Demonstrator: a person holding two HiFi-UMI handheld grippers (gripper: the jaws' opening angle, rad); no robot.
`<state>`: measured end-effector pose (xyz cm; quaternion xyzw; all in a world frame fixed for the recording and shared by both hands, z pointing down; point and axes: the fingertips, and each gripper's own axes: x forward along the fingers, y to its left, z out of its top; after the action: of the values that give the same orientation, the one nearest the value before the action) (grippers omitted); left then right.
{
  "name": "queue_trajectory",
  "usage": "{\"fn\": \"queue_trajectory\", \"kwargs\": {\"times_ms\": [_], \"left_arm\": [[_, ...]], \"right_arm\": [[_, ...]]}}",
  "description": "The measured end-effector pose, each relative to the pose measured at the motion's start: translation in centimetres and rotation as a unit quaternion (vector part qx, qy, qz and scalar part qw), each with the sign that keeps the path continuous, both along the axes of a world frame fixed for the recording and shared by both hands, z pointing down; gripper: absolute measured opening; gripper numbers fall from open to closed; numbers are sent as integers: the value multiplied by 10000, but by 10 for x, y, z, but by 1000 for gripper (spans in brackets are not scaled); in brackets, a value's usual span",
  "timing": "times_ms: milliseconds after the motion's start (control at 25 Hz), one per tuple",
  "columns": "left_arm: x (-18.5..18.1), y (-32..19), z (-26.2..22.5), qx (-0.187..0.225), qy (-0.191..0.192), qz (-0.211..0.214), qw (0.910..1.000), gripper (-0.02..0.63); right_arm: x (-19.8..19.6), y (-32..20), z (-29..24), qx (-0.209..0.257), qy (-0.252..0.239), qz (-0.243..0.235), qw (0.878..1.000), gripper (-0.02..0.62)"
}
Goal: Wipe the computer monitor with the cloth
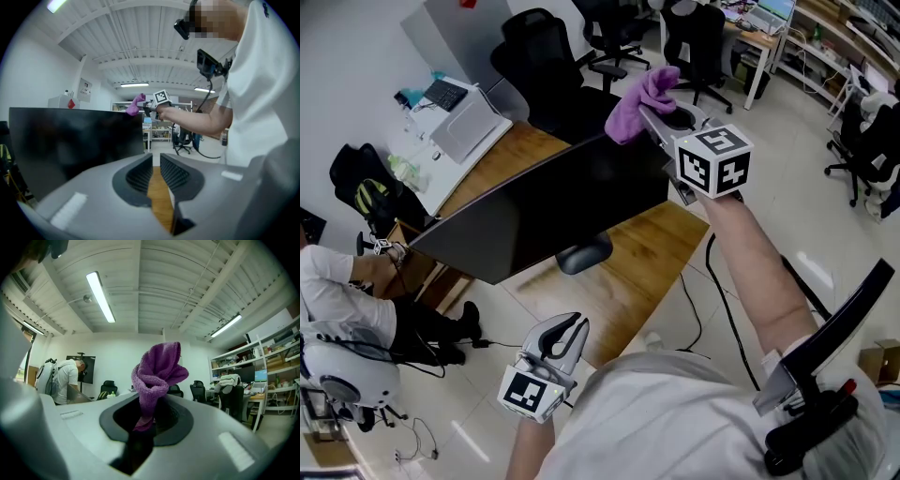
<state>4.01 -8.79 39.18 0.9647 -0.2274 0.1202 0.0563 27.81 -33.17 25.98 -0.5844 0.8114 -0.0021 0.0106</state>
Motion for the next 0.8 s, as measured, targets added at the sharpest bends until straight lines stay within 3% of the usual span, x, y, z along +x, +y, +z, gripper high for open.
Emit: {"fn": "queue_trajectory", "kwargs": {"times_ms": [800], "left_arm": [[32, -3, 5, -20, -55, 139, 9999, 71]], "right_arm": [[82, 4, 7, -44, -42, 557, 9984, 57]]}}
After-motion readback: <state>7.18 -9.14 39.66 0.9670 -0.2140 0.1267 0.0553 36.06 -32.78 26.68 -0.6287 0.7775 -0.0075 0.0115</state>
